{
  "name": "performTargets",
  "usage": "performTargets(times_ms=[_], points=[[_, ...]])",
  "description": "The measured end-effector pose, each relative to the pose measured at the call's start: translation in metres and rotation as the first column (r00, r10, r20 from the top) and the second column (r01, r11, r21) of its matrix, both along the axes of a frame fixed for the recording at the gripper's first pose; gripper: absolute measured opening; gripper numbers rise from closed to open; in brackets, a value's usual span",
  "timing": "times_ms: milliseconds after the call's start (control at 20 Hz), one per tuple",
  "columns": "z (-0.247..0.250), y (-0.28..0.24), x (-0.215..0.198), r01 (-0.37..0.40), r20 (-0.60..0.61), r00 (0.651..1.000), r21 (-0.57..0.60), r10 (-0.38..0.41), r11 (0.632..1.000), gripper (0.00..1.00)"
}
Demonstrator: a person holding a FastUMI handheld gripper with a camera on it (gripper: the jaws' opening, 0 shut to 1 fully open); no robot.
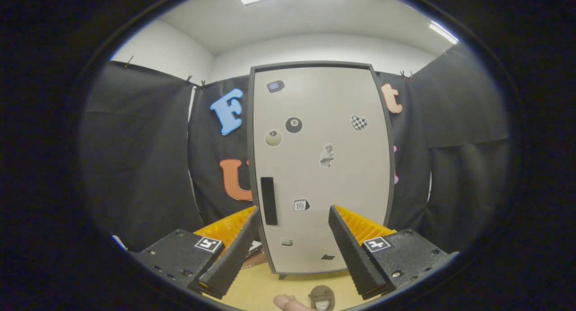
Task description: Open the shoe cabinet door, grab the shoes and put them into the shoe cabinet, then close the shoe cabinet door.
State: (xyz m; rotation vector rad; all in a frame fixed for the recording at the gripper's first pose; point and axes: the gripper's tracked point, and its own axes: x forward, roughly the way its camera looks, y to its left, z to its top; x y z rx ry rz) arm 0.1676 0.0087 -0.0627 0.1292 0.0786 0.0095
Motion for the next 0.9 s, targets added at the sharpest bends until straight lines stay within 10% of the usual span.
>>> performTargets(times_ms=[650,900], points=[[-0.047,0.064,0.131,-0.131,-0.075,0.988,0.045,0.134,0.990,0.98],[-0.061,0.066,0.153,-0.112,-0.101,0.988,0.012,0.112,0.994,0.52]])
